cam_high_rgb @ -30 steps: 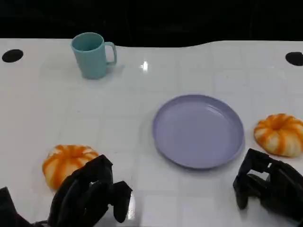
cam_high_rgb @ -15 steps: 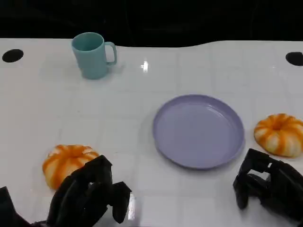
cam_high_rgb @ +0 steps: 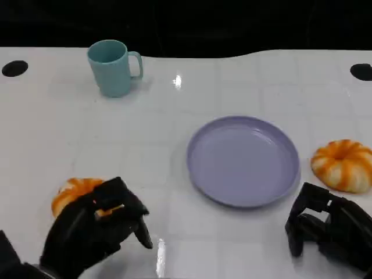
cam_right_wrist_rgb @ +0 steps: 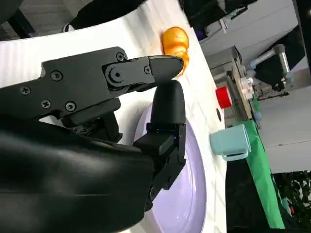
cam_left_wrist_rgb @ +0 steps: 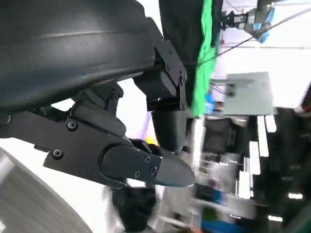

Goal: Grasp the bread from the table and place it into the plate.

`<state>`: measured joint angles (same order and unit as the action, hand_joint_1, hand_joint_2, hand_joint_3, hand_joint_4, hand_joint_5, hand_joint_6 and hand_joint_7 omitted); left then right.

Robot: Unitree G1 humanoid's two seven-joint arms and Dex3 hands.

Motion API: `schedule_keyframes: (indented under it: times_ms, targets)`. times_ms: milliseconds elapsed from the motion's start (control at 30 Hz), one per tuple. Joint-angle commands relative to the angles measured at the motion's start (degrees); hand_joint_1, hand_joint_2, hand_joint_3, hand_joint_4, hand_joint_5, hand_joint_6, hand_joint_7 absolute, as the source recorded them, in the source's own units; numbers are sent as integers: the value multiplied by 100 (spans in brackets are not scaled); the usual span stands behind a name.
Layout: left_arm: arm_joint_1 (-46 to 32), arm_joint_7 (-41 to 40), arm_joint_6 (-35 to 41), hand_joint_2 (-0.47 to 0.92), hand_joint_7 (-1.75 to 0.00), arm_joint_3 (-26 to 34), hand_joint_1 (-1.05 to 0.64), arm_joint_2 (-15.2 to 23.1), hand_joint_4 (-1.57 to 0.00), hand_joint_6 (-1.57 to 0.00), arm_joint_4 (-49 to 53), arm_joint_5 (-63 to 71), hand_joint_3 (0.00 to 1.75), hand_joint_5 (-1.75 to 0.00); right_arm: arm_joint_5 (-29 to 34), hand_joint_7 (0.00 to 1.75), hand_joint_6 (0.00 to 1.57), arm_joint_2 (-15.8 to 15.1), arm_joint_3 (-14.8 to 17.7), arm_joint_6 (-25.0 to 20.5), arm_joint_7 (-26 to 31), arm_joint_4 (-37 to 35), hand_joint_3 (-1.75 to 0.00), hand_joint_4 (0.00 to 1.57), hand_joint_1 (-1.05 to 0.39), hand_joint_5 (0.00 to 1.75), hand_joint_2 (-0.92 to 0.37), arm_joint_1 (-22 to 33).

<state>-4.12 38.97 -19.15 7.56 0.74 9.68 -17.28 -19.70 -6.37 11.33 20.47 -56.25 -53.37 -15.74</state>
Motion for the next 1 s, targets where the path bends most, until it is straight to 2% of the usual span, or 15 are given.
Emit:
schedule_keyframes:
  times_ms: [33,167,300,467,567,600,733,800,1000]
  targets:
    - [-94,-529,-410,92,-71,-30,-73,440,-50,-48,-449,756,9,-104,9,146,73,-28,-18,-117,24,57,-18,74,-58,175,-92,69]
    - [-228,-1226,-428,92,-57,-102,-70,816,-37,-47,-1077,1911,4,-93,-46,151,71,-19,-13,-172,-24,110,-18,74,-57,175,-92,80]
    - [-296,-1958,-624,91,-50,-88,-67,1418,-29,-40,-1685,3631,2,-89,-7,151,70,-22,-17,-77,-7,47,-19,74,-58,175,-92,69]
    - [-454,-2258,13,92,-36,-131,-71,1864,-10,-30,-2536,5087,2,-82,-60,149,70,-4,12,-110,-59,23,-20,74,-55,175,-92,49]
    - [-492,-2333,206,92,-31,-216,-71,1935,-8,-31,-2679,5255,2,-81,-64,148,71,-5,14,-120,-69,24,-20,74,-55,175,-92,47]
    - [-494,-2196,476,91,-29,-274,-72,2045,-6,-29,-2928,5782,2,-77,-74,148,71,3,29,-88,-93,-33,-20,74,-55,175,-92,32]
    - [-445,-1858,1198,82,-19,-591,-69,2290,0,-21,-3432,7219,0,-46,-37,148,71,1,30,-44,-74,-86,-19,73,-58,175,-92,7]
    - [-330,-1695,1427,78,-17,-826,-68,2377,0,-19,-3416,7692,0,-39,-53,148,71,-2,43,-99,-76,-71,-19,73,-58,175,-92,7]
    - [-10,-1412,1868,71,-14,-1306,-61,2414,0,-19,-3208,8273,0,-31,-93,148,72,11,80,-181,-117,-38,-17,74,-57,175,-92,20]
